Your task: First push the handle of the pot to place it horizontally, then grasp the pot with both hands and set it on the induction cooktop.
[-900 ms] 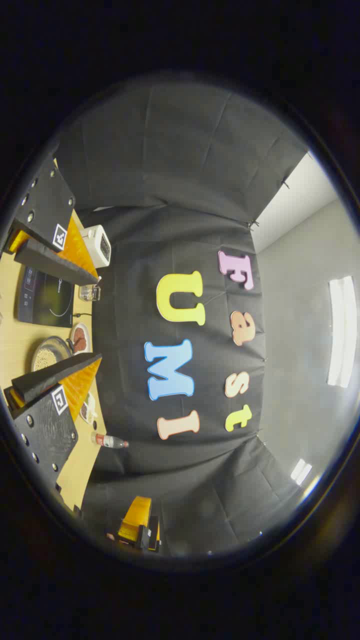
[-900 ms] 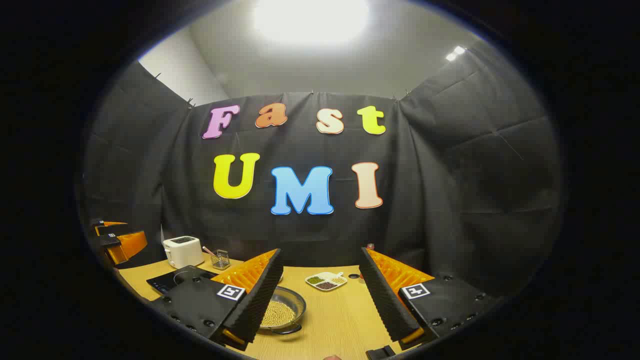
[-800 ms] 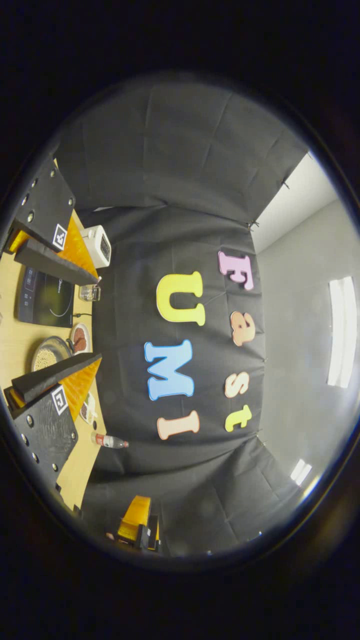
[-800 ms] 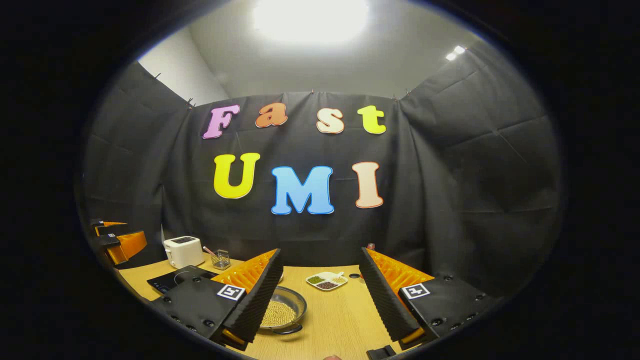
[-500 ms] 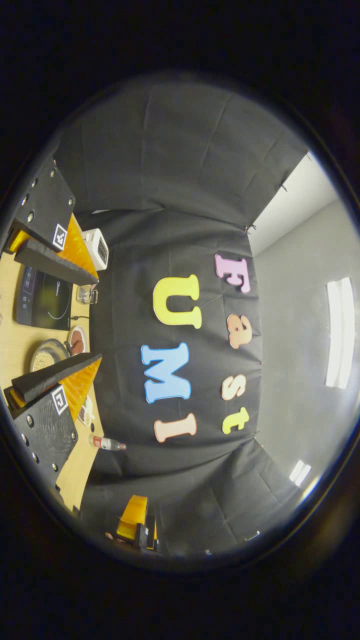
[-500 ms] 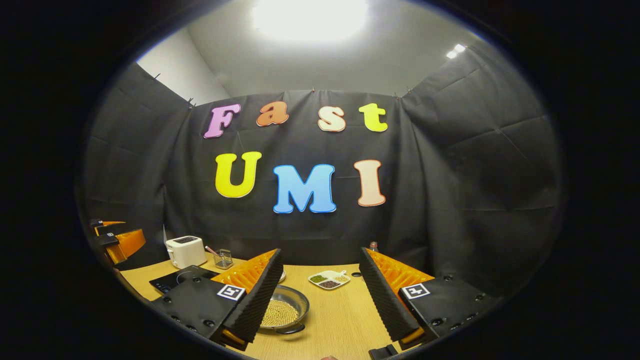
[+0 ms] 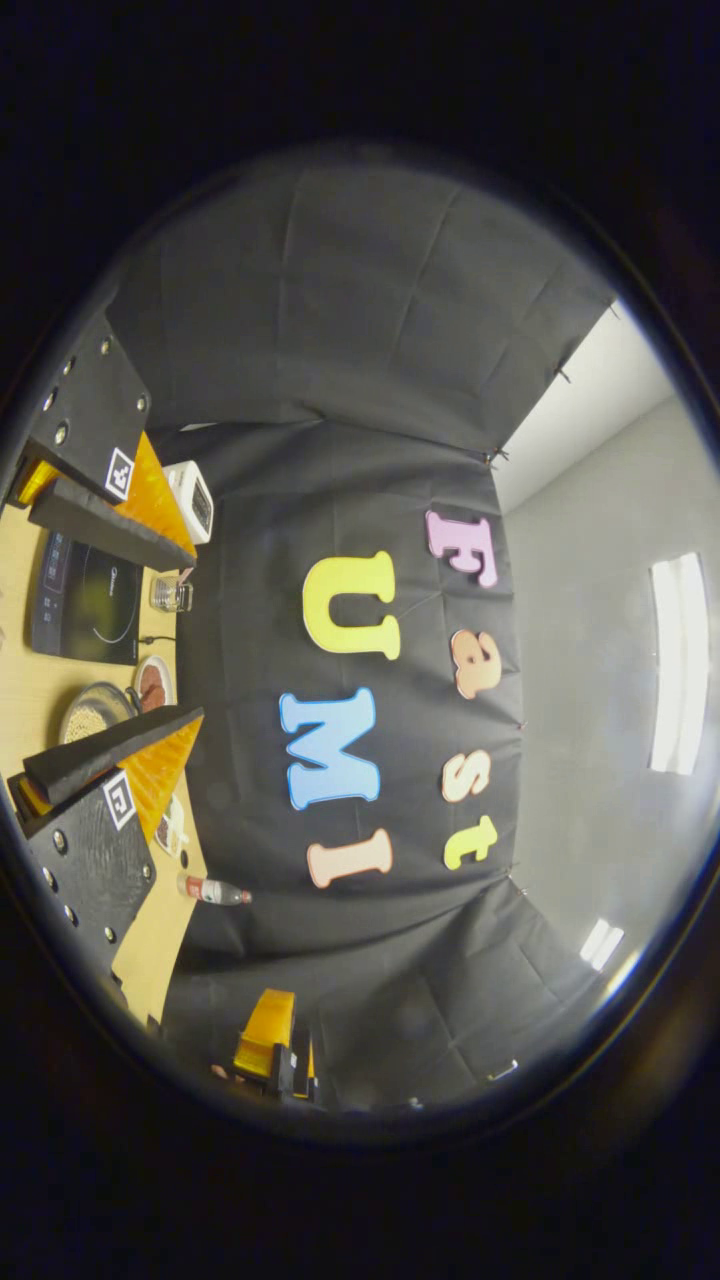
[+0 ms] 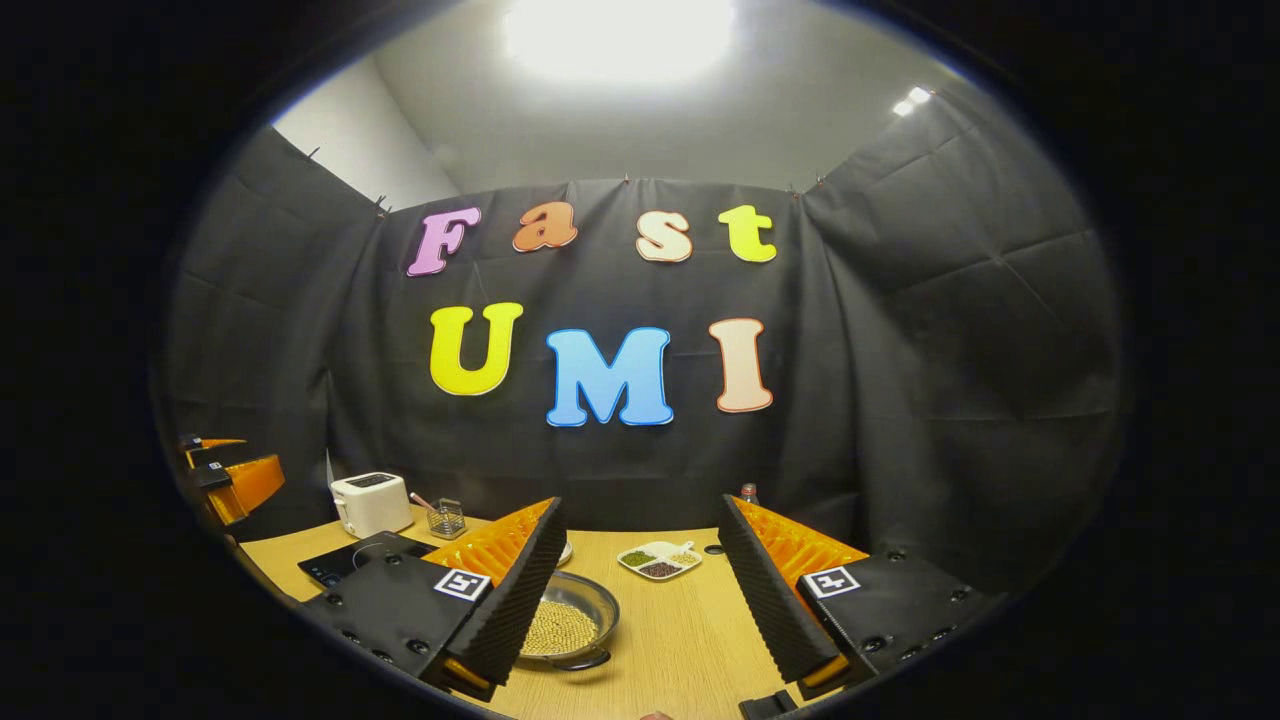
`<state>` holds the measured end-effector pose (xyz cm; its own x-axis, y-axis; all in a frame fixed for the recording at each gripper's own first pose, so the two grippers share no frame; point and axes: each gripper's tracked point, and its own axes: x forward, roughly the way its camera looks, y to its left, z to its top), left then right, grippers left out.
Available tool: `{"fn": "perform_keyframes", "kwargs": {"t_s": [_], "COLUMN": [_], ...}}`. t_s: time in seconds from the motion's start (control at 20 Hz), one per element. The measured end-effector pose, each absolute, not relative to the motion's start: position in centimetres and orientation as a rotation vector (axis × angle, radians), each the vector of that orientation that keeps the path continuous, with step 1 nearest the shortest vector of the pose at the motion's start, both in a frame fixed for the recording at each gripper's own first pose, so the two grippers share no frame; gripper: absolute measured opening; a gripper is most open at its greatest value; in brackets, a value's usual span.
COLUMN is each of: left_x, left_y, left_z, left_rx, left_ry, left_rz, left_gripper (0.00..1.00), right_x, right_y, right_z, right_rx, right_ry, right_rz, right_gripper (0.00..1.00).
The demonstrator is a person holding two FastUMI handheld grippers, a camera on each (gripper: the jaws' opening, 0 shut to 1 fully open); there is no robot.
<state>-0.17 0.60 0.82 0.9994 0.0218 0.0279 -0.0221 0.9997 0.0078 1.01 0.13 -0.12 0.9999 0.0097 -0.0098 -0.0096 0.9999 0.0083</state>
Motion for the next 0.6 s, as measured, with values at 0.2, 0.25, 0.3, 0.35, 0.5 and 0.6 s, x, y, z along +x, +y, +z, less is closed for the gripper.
{"fn": "perform_keyframes", "kwargs": {"t_s": [0.2, 0.25, 0.3, 0.35, 0.5, 0.6], "left_x": [0.29, 0.36, 0.44, 0.49, 0.71, 0.69], "left_y": [0.31, 0.30, 0.17, 0.25, 0.66, 0.91], "left_z": [0.99, 1.05, 1.06, 1.01, 0.97, 1.02], "left_rx": [0.009, 0.009, 0.009, 0.008, 0.008, 0.011], "left_ry": [-0.033, -0.034, -0.035, -0.035, -0.037, -0.039], "left_rz": [0.017, 0.017, 0.016, 0.017, 0.020, 0.023], "left_gripper": [0.84, 0.84, 0.82, 0.84, 0.82, 0.85], "right_x": [1.32, 1.25, 1.38, 1.50, 1.74, 1.81], "right_y": [-0.06, -0.11, -0.21, -0.13, 0.19, 0.47], "right_z": [-0.29, -0.32, -0.24, -0.30, -0.24, -0.35], "right_rx": [0.004, 0.004, 0.005, 0.004, -0.004, -0.011], "right_ry": [0.017, 0.017, 0.016, 0.015, 0.015, 0.018], "right_rz": [0.006, 0.004, 0.003, 0.002, 0.010, 0.016], "right_gripper": [0.98, 0.98, 0.98, 0.98, 0.94, 0.91]}}
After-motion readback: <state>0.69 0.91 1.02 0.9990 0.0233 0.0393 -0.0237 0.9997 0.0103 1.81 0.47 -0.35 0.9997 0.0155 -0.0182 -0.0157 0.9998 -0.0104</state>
